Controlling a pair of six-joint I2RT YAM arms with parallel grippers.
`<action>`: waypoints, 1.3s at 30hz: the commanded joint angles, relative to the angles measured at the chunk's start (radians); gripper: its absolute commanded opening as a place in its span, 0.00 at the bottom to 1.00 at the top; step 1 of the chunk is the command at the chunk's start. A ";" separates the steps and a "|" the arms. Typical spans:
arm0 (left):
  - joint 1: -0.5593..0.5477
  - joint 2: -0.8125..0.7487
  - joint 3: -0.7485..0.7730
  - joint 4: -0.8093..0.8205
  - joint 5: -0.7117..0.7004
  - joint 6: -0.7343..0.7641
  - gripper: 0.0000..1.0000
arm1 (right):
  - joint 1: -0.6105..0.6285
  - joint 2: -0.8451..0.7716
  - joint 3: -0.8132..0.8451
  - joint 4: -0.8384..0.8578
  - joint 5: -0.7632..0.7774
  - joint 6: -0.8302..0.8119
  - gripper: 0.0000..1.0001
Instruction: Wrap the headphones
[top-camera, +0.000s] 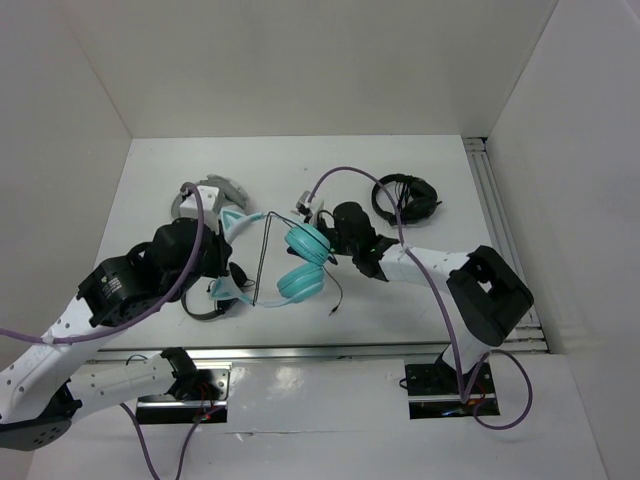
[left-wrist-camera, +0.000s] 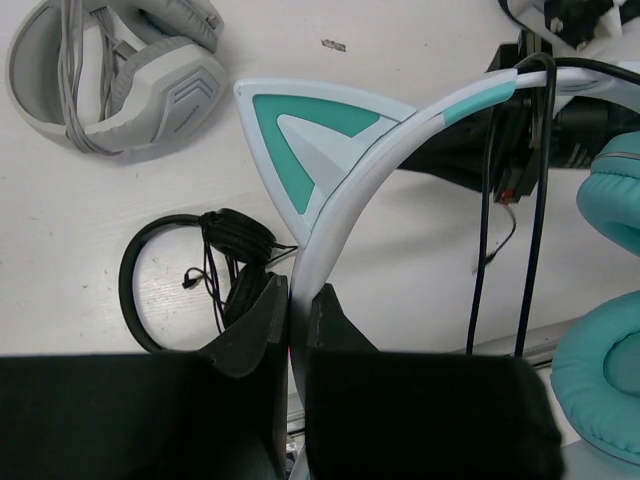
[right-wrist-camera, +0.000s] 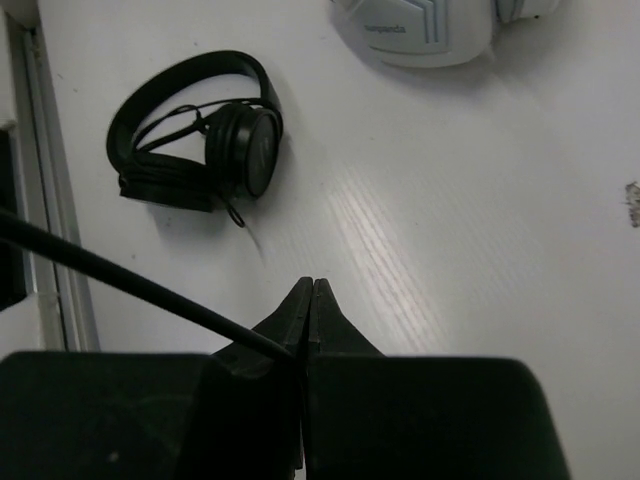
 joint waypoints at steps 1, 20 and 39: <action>-0.005 -0.040 0.080 0.165 -0.074 -0.112 0.00 | 0.021 -0.028 -0.066 0.194 0.023 0.099 0.00; -0.005 0.084 0.228 0.203 -0.196 -0.167 0.00 | 0.176 0.088 -0.240 0.546 0.114 0.250 0.01; -0.005 0.043 0.186 0.174 -0.185 -0.187 0.00 | 0.208 0.099 -0.218 0.528 0.083 0.268 0.19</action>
